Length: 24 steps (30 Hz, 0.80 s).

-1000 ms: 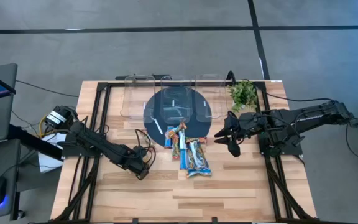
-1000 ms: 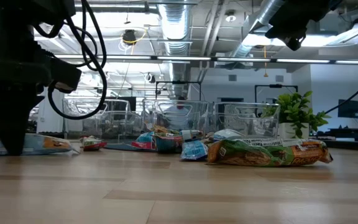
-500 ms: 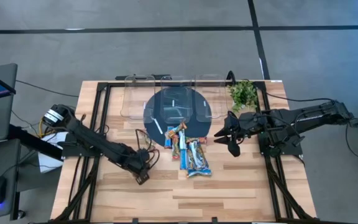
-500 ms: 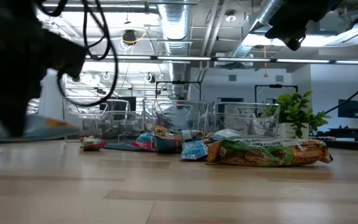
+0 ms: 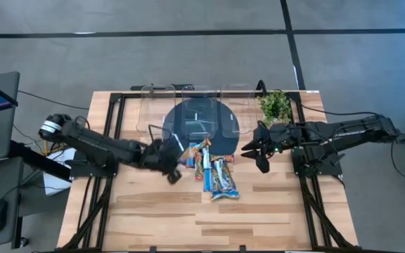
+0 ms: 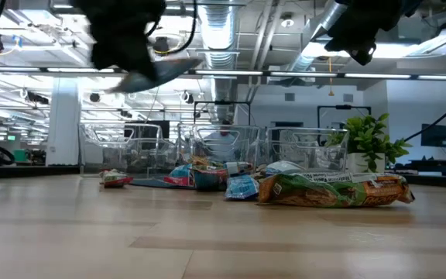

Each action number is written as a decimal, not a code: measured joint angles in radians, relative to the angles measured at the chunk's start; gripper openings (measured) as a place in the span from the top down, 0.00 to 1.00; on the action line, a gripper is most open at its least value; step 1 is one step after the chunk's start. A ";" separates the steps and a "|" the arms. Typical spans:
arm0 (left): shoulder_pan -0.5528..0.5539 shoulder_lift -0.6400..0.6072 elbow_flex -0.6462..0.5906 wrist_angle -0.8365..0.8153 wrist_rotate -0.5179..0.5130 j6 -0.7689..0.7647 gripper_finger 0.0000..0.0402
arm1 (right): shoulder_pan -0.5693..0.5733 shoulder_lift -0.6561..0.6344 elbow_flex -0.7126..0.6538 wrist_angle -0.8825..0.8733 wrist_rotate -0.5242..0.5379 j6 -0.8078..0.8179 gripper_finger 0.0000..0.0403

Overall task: Pick and place Granola Bars by type
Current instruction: Put the yellow granola bar into the middle transparent bin

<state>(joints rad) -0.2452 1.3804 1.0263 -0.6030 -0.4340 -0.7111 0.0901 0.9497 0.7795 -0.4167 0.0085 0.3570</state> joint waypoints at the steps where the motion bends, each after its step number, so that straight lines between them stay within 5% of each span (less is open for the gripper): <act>1: 0.027 0.000 0.011 0.014 -0.037 0.050 0.83 | -0.004 0.000 0.000 0.007 0.000 0.000 0.71; 4: 0.122 0.000 0.026 0.126 -0.093 0.194 0.83 | -0.016 0.000 0.000 0.030 0.000 0.000 0.71; 11: 0.362 0.013 0.027 0.358 -0.050 0.387 0.83 | -0.044 0.000 0.000 0.106 0.000 -0.001 0.71; 24: 0.623 0.214 0.027 0.485 0.360 0.388 0.83 | -0.060 0.050 0.001 0.227 0.023 0.008 0.71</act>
<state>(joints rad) 0.3779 1.5941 1.0531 -0.1175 -0.0744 -0.3230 0.0303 0.9997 0.7803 -0.1899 0.0320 0.3650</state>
